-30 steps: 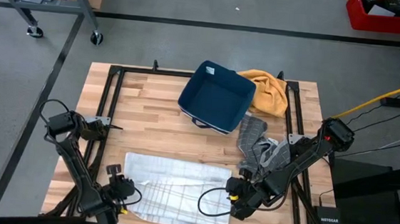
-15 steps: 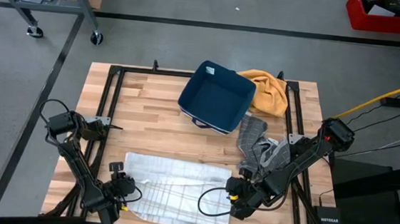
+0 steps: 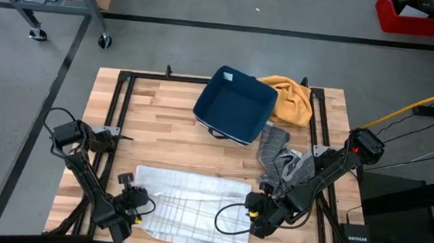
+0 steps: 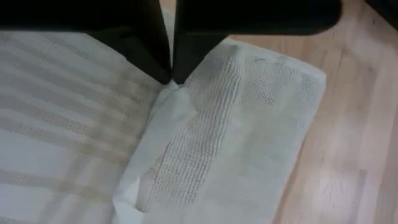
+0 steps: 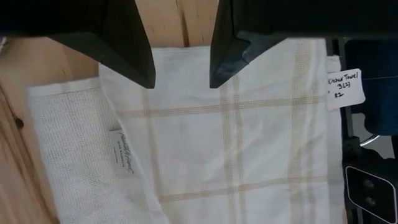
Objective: Fold towel
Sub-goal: Fold the white patterned towel
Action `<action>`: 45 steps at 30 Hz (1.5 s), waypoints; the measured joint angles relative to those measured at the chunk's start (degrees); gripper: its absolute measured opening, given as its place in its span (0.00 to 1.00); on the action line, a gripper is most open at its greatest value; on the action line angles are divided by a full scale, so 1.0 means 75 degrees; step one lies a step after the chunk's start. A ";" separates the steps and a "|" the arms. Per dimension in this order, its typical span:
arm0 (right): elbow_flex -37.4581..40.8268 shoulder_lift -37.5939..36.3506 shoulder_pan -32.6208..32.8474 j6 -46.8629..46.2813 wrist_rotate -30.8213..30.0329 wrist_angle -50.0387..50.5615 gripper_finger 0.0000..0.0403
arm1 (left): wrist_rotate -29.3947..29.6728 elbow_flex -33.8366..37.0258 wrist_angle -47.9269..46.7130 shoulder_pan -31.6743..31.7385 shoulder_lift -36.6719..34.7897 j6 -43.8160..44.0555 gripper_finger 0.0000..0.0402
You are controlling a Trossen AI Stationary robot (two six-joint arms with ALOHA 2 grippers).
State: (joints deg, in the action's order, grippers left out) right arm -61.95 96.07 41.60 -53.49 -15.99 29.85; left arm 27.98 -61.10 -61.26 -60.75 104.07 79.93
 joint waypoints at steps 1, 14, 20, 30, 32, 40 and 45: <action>0.0000 0.0000 0.0000 0.0000 0.0000 0.0001 0.39 | 0.0020 0.0000 -0.0101 0.0000 0.0000 0.0205 0.02; 0.0000 0.0000 0.0000 0.0000 -0.0009 0.0003 0.39 | 0.0160 -0.0003 -0.1469 0.0207 0.0000 0.3091 0.01; 0.0000 0.0000 -0.0001 0.0000 -0.0009 0.0003 0.39 | 0.0299 -0.0003 -0.1447 0.0697 0.0000 0.2675 0.02; -0.0003 0.0000 0.0000 0.0000 -0.0009 0.0005 0.39 | 0.0354 0.0000 -0.2041 0.1497 -0.0003 0.1924 0.16; -0.0003 0.0000 0.0000 -0.0003 -0.0009 0.0006 0.39 | 0.0354 0.0000 -0.2066 0.1591 -0.0005 0.1853 0.21; -0.0003 0.0000 -0.0001 -0.0006 -0.0009 0.0006 0.39 | 0.0303 -0.0006 -0.1684 0.1765 -0.0006 0.1852 0.35; -0.0003 0.0000 0.0000 -0.0009 -0.0009 0.0003 0.39 | 0.0279 -0.0009 -0.1255 0.1757 -0.0006 0.1622 0.34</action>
State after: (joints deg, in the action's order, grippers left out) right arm -61.98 96.07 41.60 -53.56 -16.05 29.87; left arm 30.06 -61.17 -70.67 -47.57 104.03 92.09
